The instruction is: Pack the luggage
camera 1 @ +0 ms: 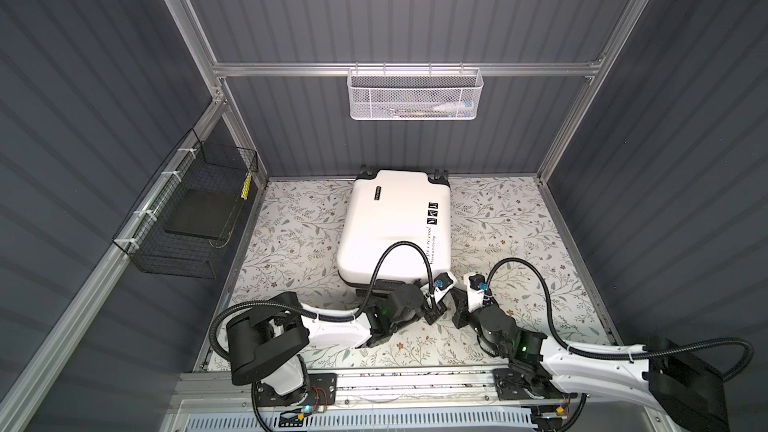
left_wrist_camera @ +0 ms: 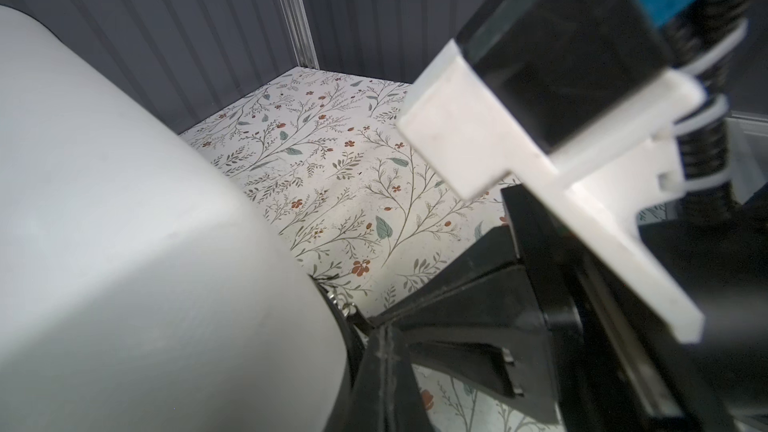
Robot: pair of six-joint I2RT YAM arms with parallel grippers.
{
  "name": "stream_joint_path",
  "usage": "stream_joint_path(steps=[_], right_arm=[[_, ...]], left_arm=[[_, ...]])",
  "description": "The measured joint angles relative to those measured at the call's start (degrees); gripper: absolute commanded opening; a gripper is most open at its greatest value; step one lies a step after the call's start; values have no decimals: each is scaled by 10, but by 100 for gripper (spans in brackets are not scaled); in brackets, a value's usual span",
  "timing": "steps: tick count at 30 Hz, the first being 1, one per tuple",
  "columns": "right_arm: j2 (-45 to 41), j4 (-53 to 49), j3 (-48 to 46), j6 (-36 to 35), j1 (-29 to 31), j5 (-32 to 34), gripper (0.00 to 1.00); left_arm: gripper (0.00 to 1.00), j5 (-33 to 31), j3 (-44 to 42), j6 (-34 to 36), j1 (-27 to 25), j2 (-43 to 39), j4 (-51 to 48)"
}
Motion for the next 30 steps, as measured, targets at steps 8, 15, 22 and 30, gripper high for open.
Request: stream_joint_path(steps=[8,15,22,30], right_arm=[[6,-5,0,12,27,22,0],[-10,-29,0,30,59,38,0],[-48,-69,-4,44,82,12,0],[-34,-61,-4,49,84,15,0]], left_arm=[[0,-2,0,0,0,0,-1],[0,-2,0,0,0,0,-1],[0,-2,0,0,0,0,-1],[0,-2,0,0,0,0,-3]])
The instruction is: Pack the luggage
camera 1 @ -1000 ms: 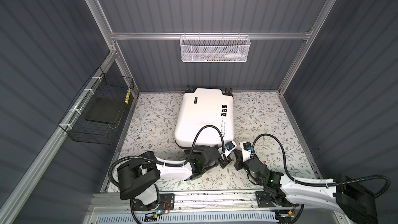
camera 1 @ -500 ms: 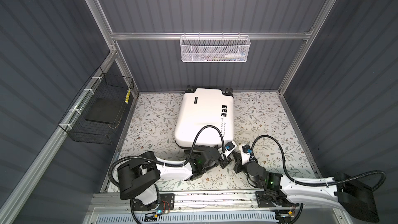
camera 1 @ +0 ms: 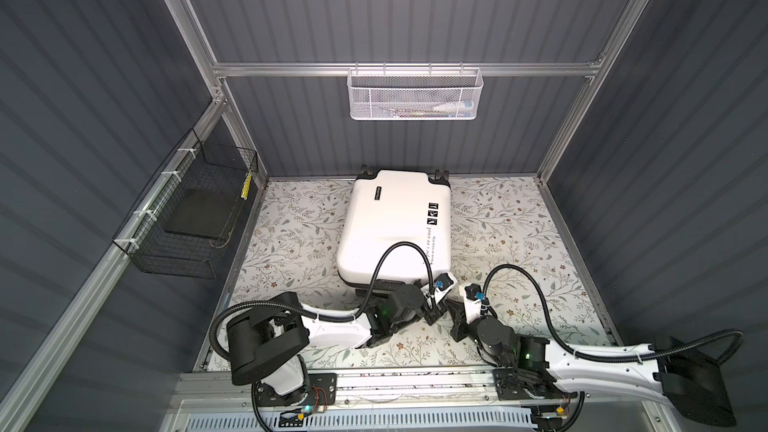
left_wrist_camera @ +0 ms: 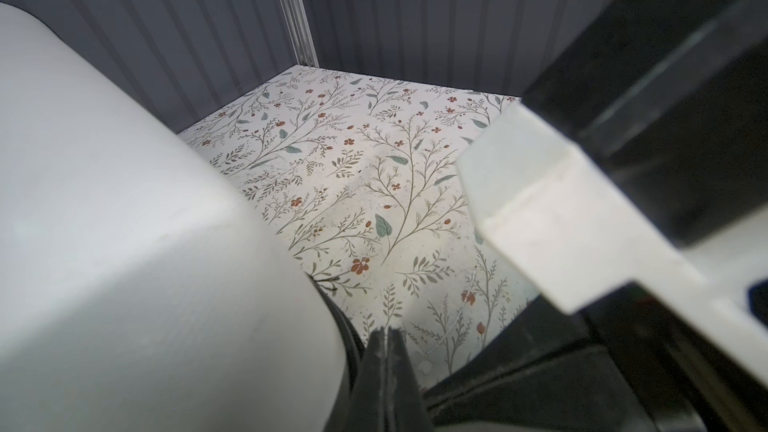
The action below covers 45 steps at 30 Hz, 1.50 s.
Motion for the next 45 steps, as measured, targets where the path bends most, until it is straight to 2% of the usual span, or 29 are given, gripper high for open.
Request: stream_joint_path(steps=[6,13,17,18,24,26,28,29,30,31,45], right_arm=[[-28,-18,-2,10,4,5,0],[-114,-96,-18,32,15,-18,37],[-171,-163,-24,51,9,-17,50],[-185,-178,-24,57,7,-14,52],[-275,-257,-26,99,-52,-7,62],[-284,-277,-22,116,-85,-8,65],[-286,-304,-10,129,-111,-9,67],[-286,-317,-4,132,-122,-10,69],[-285,-329,3,136,-132,-11,69],[-284,-340,9,139,-141,-12,70],[-285,-412,73,163,-242,-60,79]], left_arm=[[0,1,0,0,0,-4,-7],[0,3,0,-2,4,-10,-11],[0,4,0,-2,4,-11,-11],[3,4,0,-2,4,-11,-12],[44,21,0,-12,3,-17,-22],[64,29,0,-17,1,-28,-27],[71,31,0,-21,-1,-41,-31],[78,29,0,-22,0,-49,-32],[98,30,0,-23,0,-55,-34],[100,28,0,-24,0,-63,-37],[100,-44,0,-46,9,-187,-101]])
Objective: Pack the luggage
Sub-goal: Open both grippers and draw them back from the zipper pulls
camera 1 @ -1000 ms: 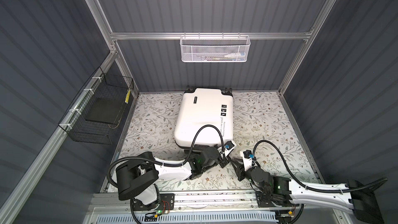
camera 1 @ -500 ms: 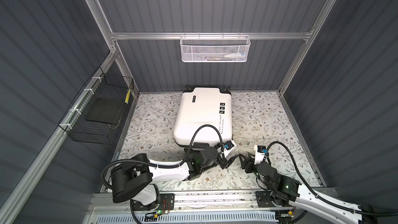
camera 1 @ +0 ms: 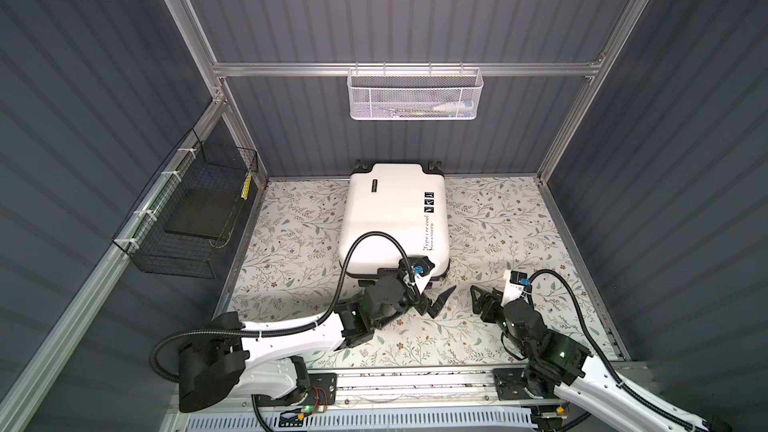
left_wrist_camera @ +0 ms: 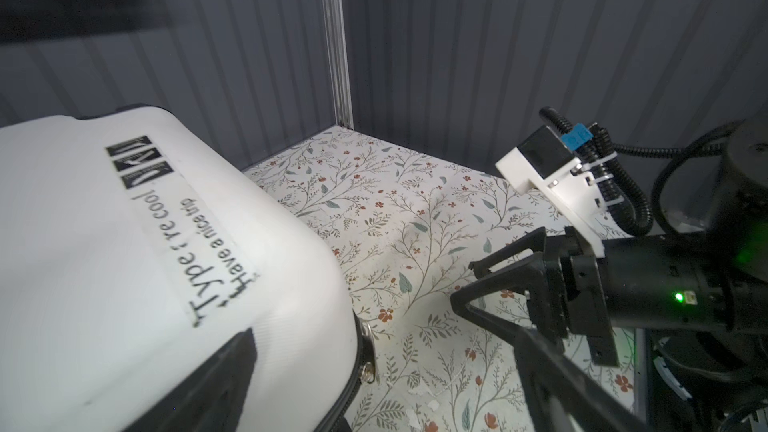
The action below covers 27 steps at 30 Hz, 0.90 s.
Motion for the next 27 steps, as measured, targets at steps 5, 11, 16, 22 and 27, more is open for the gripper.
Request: stream_joint_path(steps=[5,11,16,22,27], right_arm=[[24,0,40,-8,-52,-49,81],[74,9,71,-24,-92,-122,84],[138,42,87,-37,-106,-193,85],[210,93,107,-50,-106,-265,86],[240,131,113,-53,-106,-288,86]], left_arm=[[100,-66,0,-17,0,-44,-39],[100,-155,1,-29,0,-80,-103],[100,-221,1,-30,6,-118,-136],[100,-252,2,-35,56,-155,-180],[100,-255,2,-50,109,-180,-211]])
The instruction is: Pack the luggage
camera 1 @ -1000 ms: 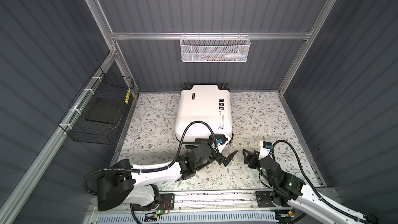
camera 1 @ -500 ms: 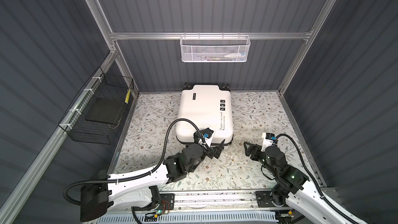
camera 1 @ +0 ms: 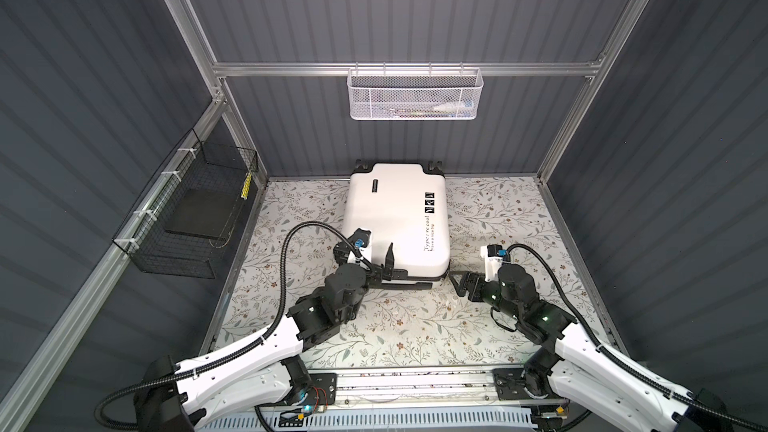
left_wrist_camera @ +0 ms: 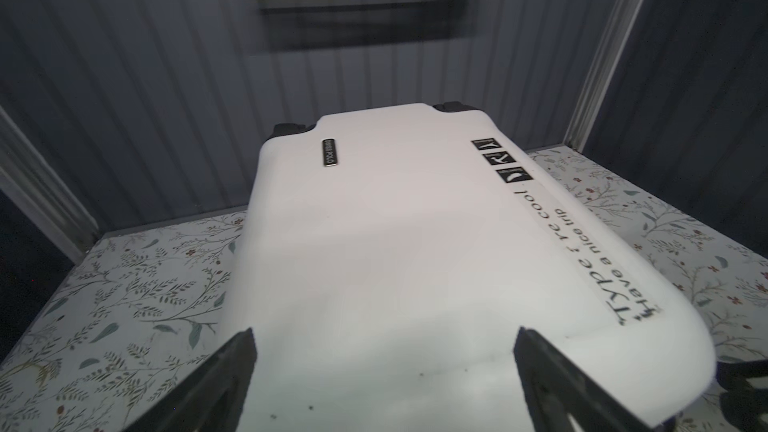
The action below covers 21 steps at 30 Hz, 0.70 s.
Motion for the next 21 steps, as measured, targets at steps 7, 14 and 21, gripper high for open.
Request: stream_joint_path(steps=[7,14,21], right_arm=[[38,41,-3,1,-6,-2,85],[38,67,-47,10,-22,8,83],[12,61,-92,29,-33,6,80]], left_arm=[[100,-2,0,-5,2,-14,-12],[100,-2,0,-12,2,-14,-17],[100,-2,0,-16,2,-14,-17]])
